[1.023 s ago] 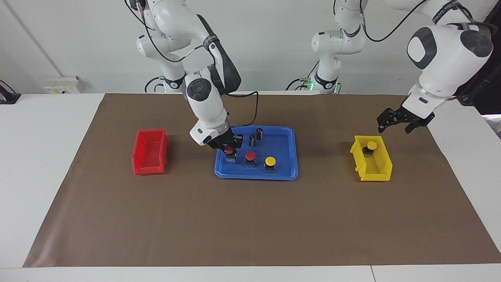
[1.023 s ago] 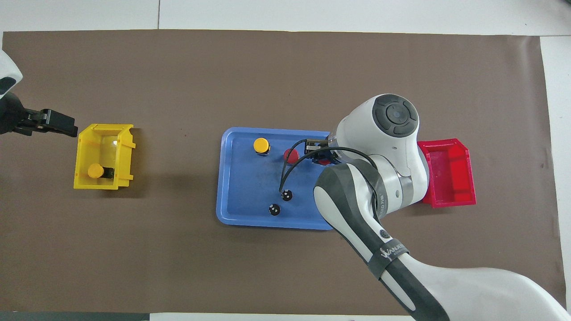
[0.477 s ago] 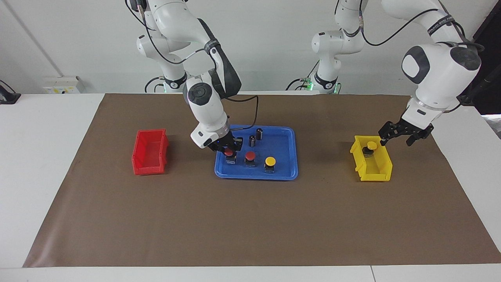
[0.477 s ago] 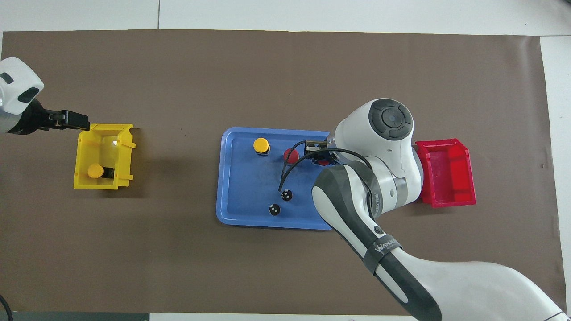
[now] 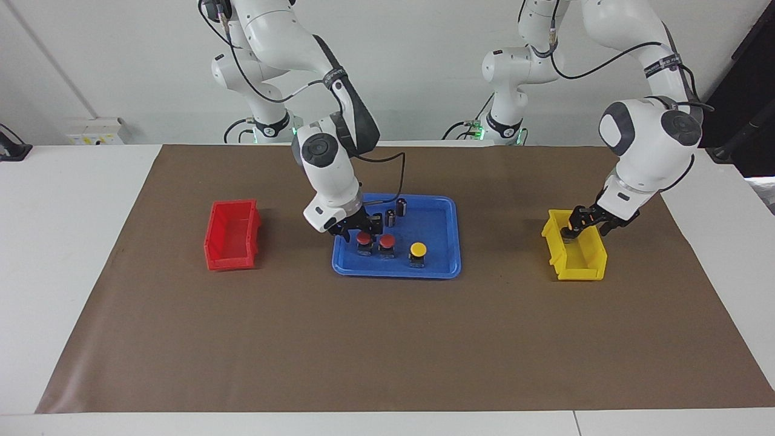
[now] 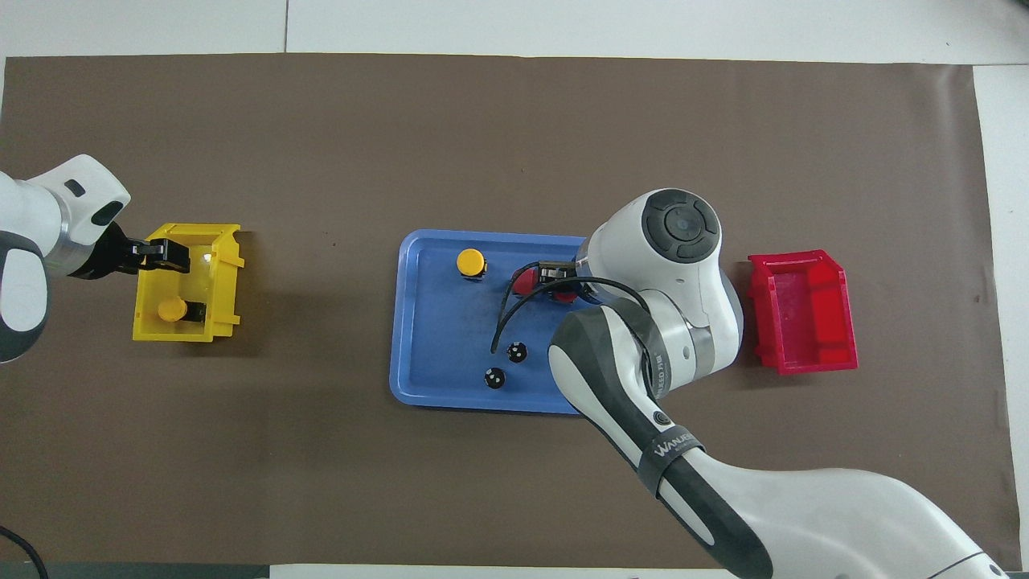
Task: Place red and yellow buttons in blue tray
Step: 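Lower the red button into the tray while the left gripper reaches the yellow bin, then grasp the last yellow button with the left gripper while the right gripper withdraws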
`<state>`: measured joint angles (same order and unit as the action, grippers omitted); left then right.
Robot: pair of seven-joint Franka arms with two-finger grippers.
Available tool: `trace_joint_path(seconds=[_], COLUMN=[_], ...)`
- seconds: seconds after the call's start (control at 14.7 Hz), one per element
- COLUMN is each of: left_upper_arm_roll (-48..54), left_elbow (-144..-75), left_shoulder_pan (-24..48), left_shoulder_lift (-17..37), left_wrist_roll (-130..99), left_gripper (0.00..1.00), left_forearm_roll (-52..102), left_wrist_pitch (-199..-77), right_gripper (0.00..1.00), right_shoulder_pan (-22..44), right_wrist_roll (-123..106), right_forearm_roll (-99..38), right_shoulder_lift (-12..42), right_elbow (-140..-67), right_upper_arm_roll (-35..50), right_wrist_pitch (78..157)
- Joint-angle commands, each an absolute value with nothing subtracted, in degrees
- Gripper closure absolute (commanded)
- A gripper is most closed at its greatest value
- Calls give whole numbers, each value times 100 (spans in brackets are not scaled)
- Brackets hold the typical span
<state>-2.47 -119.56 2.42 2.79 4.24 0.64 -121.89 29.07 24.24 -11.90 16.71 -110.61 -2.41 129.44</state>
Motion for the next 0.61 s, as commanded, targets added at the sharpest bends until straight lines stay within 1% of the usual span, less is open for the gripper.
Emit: trace_joint_path(seconds=[0.0, 0.14, 0.27, 0.55], left_upper_arm_roll=[-193, -202, -202, -220], left_elbow=[-12620, -12708, -12796, -12858], left_shoulder_pan=[158, 150, 141, 141], left_shoulder_lift=[-158, -167, -219, -193], left_wrist_roll=[562, 598, 606, 606], left_gripper=[25, 25, 25, 28], left_forearm_roll=[44, 44, 44, 44], left_wrist_pitch=[-12507, -12489, -12507, -12586], right_gripper=[0, 0, 0, 0], right_shoulder_pan=[2804, 2594, 2234, 1592], right_wrist_roll=[2443, 2435, 2356, 2206], right_forearm_roll=[-792, -677, -318, -211], right_shoulder_lift=[1434, 1293, 1100, 915], right_elbow=[-10865, -10487, -10057, -8950], right_upper_arm_roll=[-281, -299, -290, -308], right_wrist_pitch=[12658, 12070, 11447, 9769])
